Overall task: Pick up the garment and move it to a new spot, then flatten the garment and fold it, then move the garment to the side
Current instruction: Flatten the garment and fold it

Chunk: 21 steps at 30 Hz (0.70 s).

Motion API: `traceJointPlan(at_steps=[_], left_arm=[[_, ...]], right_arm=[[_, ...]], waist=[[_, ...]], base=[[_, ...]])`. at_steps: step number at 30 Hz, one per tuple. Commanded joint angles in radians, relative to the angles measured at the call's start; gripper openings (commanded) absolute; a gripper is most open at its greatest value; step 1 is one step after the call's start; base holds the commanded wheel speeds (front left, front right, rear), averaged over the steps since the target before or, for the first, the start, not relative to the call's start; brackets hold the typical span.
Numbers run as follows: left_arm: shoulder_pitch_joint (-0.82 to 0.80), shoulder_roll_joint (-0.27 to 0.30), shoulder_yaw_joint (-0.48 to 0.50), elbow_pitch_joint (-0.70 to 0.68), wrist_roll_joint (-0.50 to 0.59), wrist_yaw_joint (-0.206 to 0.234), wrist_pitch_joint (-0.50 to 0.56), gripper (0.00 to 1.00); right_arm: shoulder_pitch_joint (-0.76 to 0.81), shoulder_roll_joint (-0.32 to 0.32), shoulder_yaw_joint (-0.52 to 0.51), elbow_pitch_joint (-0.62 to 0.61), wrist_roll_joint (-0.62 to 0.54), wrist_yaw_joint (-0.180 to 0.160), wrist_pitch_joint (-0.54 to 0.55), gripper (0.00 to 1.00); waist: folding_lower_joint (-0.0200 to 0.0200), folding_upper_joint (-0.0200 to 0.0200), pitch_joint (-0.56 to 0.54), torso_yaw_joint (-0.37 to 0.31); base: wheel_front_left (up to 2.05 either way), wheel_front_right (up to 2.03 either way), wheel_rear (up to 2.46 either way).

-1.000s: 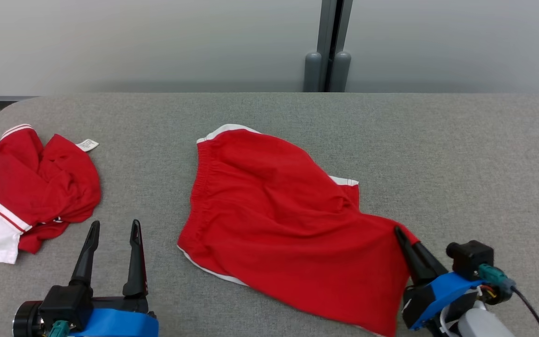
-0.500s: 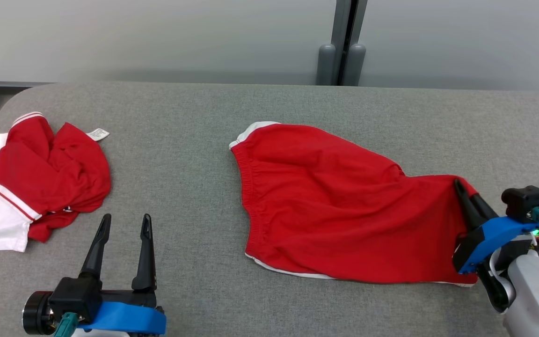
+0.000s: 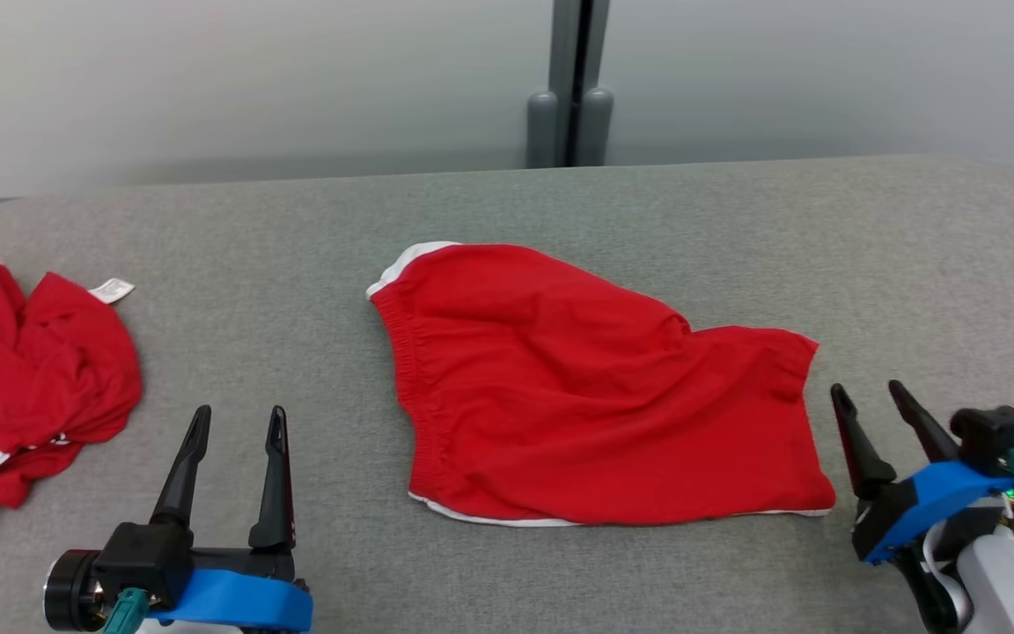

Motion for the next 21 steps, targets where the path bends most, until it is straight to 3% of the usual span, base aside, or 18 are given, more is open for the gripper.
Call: traceJointPlan(at_steps=[1,9,16,21], left_arm=[[-0.003,0.005,-0.001,0.001,-0.002,-0.002,-0.003,1.00],[0.007,0.015,0.036,0.002,0.003,-0.002,-0.003,1.00],[0.032,0.001,0.056,-0.009,0.031,0.005,-0.003,1.00],[0.039,-0.008,0.058,-0.001,0.041,0.015,-0.003,1.00]], right_arm=[[0.017,-0.004,-0.016,-0.021,-0.006,0.000,-0.004,1.00],[0.175,0.068,-0.178,-0.294,-0.111,0.000,-0.004,1.00],[0.272,0.151,-0.194,-0.488,-0.182,0.000,-0.004,1.00],[0.326,0.192,-0.185,-0.538,-0.224,0.000,-0.004,1.00]], waist=[[0.0000,-0.0001,-0.009,-0.013],[0.0000,-0.0001,-0.039,-0.063],[0.0000,-0.0001,-0.067,-0.068],[0.0000,-0.0001,-0.080,-0.052]], base=[[0.00,0.00,0.00],[0.00,0.00,0.00],[0.00,0.00,0.00],[0.00,0.00,0.00]])
